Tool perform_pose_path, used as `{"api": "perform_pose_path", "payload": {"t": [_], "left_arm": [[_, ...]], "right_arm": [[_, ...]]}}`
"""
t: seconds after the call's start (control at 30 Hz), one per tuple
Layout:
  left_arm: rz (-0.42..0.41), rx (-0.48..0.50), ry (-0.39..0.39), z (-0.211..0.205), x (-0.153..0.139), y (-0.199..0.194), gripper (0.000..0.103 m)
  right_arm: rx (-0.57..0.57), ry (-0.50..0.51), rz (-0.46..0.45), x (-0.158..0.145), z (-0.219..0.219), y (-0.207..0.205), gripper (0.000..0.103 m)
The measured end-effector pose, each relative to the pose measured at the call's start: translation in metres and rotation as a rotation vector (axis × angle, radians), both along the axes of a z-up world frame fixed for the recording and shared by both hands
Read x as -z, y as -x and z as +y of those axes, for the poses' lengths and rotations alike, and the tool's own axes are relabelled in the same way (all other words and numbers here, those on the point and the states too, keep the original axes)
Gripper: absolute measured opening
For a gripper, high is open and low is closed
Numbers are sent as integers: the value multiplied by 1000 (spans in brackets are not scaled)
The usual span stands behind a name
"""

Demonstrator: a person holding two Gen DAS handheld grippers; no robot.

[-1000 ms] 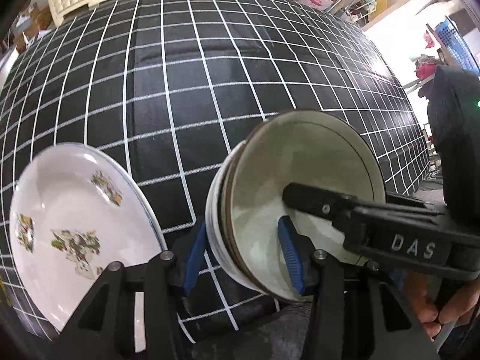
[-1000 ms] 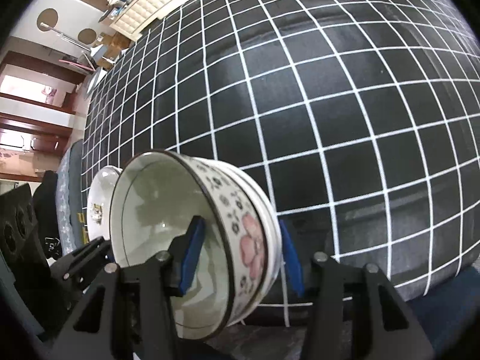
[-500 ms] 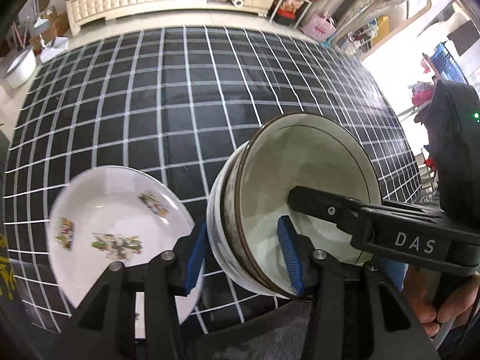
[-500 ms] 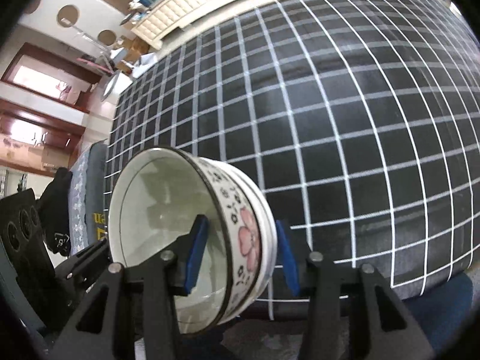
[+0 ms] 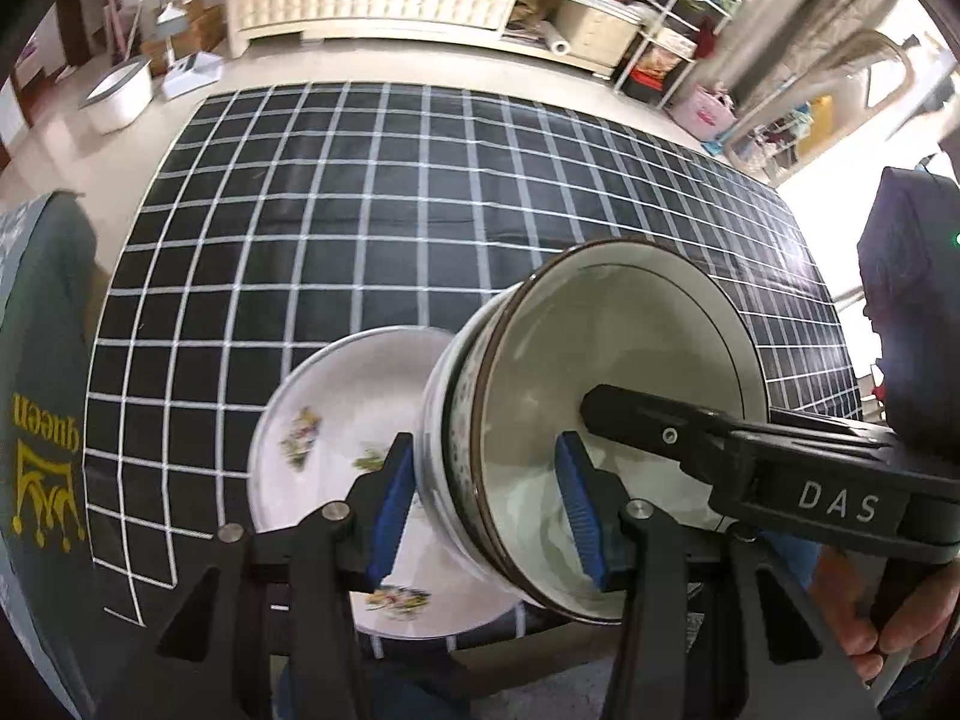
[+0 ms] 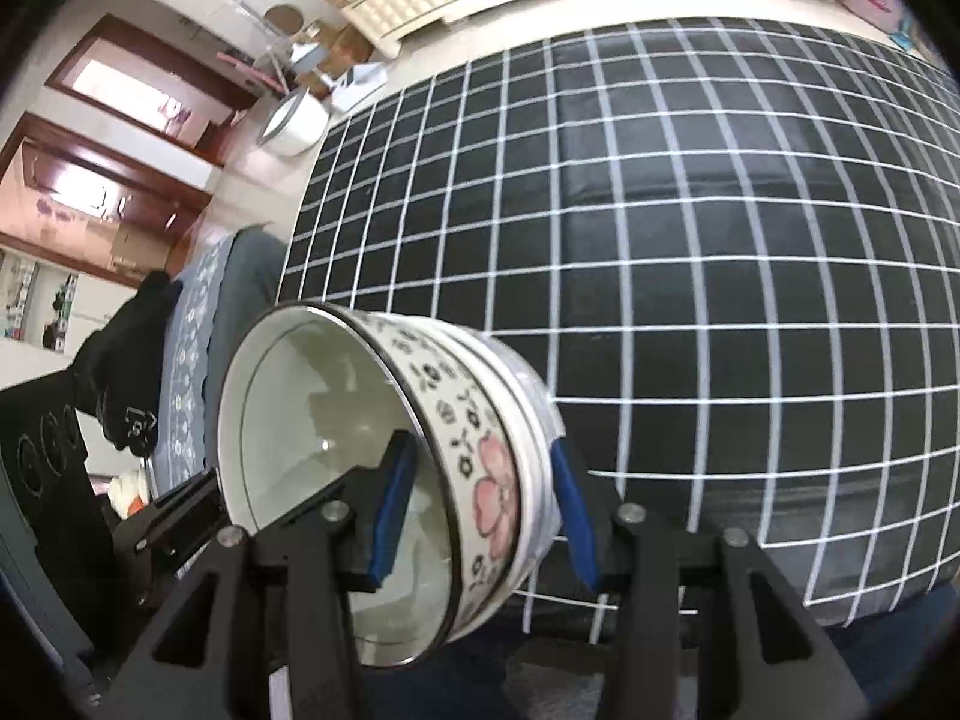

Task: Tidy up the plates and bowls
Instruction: 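Carry the bowl stack with both grippers over the plate stack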

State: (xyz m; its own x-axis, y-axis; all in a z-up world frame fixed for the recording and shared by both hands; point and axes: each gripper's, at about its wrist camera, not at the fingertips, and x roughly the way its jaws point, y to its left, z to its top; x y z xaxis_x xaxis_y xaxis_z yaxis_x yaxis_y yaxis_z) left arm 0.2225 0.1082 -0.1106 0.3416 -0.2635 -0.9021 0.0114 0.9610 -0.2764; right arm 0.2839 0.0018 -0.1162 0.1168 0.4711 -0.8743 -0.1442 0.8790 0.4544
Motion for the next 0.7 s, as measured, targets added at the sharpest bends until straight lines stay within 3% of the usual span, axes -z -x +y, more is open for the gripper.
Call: {"api": "perform_pose_path", "payload": {"t": [0.2,0.7], "left_arm": [[36,-50,15,33,22,5,45],[62,-73,34,38,42,-2,44]], "right_arm": [[-43,16,30,15,26,-3,50],[-56,55,62,33,37,-10,50]]}}
